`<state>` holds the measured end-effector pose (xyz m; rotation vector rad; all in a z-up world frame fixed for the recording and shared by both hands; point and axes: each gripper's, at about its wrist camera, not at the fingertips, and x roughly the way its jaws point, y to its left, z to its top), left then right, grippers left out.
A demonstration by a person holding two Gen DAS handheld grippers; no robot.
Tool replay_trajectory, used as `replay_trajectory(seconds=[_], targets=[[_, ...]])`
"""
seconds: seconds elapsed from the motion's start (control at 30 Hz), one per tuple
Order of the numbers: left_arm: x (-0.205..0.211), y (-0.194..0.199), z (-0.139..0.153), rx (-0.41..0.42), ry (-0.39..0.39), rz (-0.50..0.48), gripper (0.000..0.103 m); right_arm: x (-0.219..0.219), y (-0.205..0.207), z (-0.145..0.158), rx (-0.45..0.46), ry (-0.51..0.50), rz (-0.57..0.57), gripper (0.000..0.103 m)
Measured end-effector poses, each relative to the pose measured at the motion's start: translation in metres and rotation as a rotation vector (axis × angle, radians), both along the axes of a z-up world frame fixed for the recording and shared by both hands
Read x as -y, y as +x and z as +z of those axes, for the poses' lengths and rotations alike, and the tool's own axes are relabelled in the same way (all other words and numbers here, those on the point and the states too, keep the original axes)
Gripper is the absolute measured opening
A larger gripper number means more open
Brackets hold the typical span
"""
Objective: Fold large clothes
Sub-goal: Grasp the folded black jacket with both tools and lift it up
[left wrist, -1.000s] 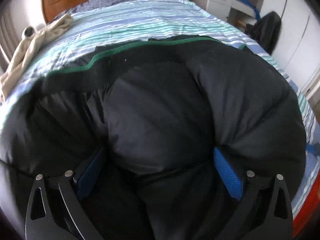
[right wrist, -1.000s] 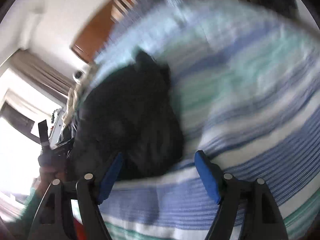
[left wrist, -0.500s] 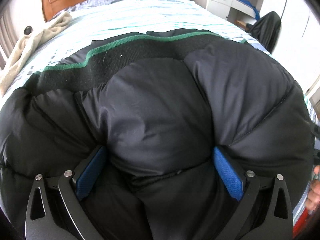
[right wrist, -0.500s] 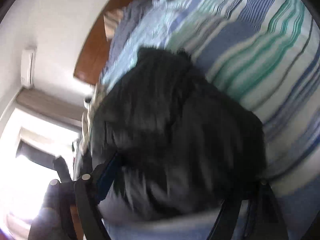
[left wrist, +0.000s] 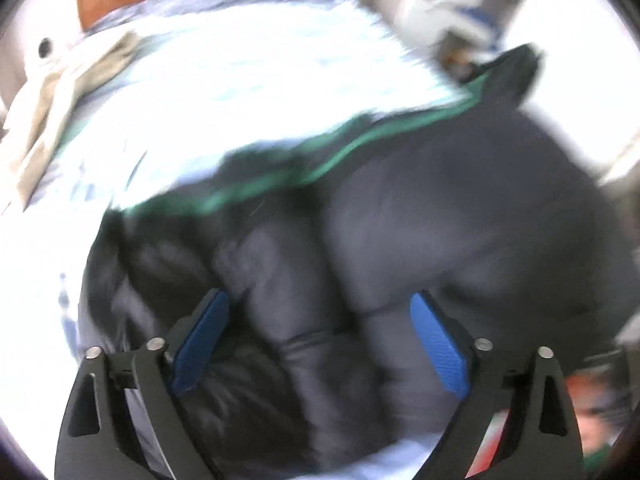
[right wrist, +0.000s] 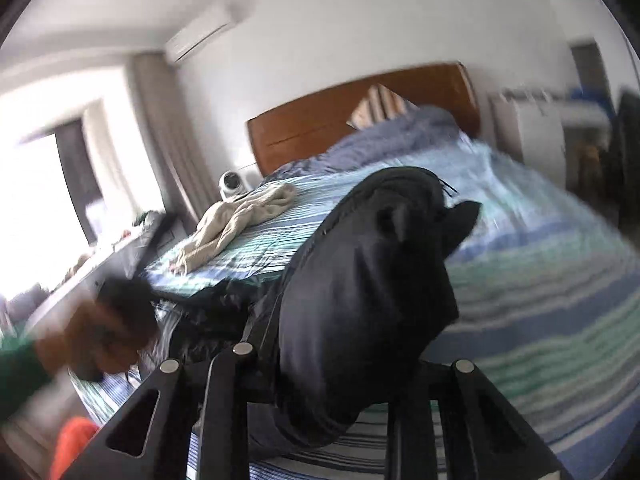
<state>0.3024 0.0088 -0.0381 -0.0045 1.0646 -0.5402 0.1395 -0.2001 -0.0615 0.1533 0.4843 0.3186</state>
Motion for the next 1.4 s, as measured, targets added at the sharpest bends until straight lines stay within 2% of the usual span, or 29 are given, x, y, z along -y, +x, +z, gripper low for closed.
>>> replay_trajectory(seconds=[0.1, 0.17, 0.33, 0.4, 0.47, 0.5, 0.53, 0.57, 0.6, 0.63, 0.67, 0.73, 0.87, 0.9, 0.93, 0.97, 1.03, 1.13, 1.17, 1.2, 1.27, 1.33, 1.4], targets=[[0.017, -0.006, 0.056, 0.01, -0.09, -0.163, 0.102, -0.033, 0.0, 0.01, 0.029, -0.087, 0.054, 0.027], [0.038, -0.006, 0.072, -0.036, -0.091, -0.254, 0.102, -0.055, -0.002, 0.016, 0.049, -0.158, 0.098, 0.027], [0.078, -0.003, 0.085, -0.057, 0.048, -0.317, 0.101, -0.102, -0.01, 0.021, 0.093, -0.316, 0.222, 0.027], [0.093, -0.003, 0.082, -0.058, 0.138, -0.333, 0.101, -0.119, -0.018, 0.019, 0.122, -0.38, 0.263, 0.027], [0.105, 0.001, 0.069, -0.061, 0.268, -0.325, 0.1, -0.132, -0.021, 0.017, 0.154, -0.435, 0.296, 0.027], [0.104, 0.005, 0.061, -0.059, 0.319, -0.304, 0.093, -0.135, -0.023, 0.017, 0.159, -0.439, 0.308, 0.027], [0.101, 0.007, 0.054, -0.06, 0.359, -0.279, 0.06, -0.136, -0.024, 0.018, 0.155, -0.43, 0.315, 0.027], [0.095, 0.012, 0.048, -0.074, 0.385, -0.238, 0.042, -0.132, -0.024, 0.017, 0.134, -0.41, 0.315, 0.029], [0.083, 0.015, 0.045, -0.084, 0.356, -0.218, 0.039, -0.126, -0.019, 0.018, 0.109, -0.372, 0.325, 0.03], [0.07, 0.02, 0.045, -0.096, 0.314, -0.195, 0.034, -0.116, -0.021, 0.02, 0.083, -0.308, 0.339, 0.037], [0.053, 0.023, 0.046, -0.098, 0.27, -0.169, 0.034, -0.103, -0.022, 0.023, 0.056, -0.216, 0.366, 0.044], [0.025, 0.026, 0.045, -0.091, 0.209, -0.141, 0.034, -0.078, -0.023, 0.025, 0.0, -0.034, 0.386, 0.046], [-0.033, 0.031, 0.023, -0.11, 0.139, -0.068, 0.035, -0.04, 0.002, 0.017, -0.127, 0.27, 0.335, 0.046], [-0.041, 0.032, 0.02, -0.115, 0.129, -0.048, 0.036, -0.037, 0.012, 0.013, -0.164, 0.311, 0.328, 0.044], [-0.055, 0.033, 0.011, -0.121, 0.116, -0.026, 0.037, -0.04, 0.025, 0.007, -0.206, 0.349, 0.322, 0.034], [-0.071, 0.033, 0.001, -0.128, 0.095, 0.007, 0.039, -0.047, 0.035, 0.002, -0.23, 0.365, 0.327, 0.03], [-0.089, 0.033, -0.01, -0.13, 0.061, 0.045, 0.041, -0.07, 0.049, -0.005, -0.271, 0.358, 0.364, 0.03], [-0.125, 0.031, -0.03, -0.156, -0.022, 0.111, 0.046, -0.115, 0.059, -0.019, -0.336, 0.326, 0.482, 0.03], [-0.136, 0.03, -0.04, -0.169, -0.05, 0.133, 0.047, -0.137, 0.063, -0.029, -0.378, 0.261, 0.508, 0.03], [-0.143, 0.03, -0.044, -0.177, -0.056, 0.147, 0.048, -0.157, 0.067, -0.044, -0.424, 0.178, 0.509, 0.028], [-0.158, 0.026, -0.066, -0.203, -0.046, 0.181, 0.051, -0.179, 0.072, -0.067, -0.478, 0.083, 0.516, 0.024], [-0.169, 0.021, -0.088, -0.223, -0.05, 0.225, 0.052, -0.193, 0.073, -0.082, -0.489, 0.015, 0.52, 0.022], [-0.183, 0.016, -0.111, -0.234, -0.098, 0.267, 0.053, -0.204, 0.072, -0.093, -0.496, -0.029, 0.522, 0.021]])
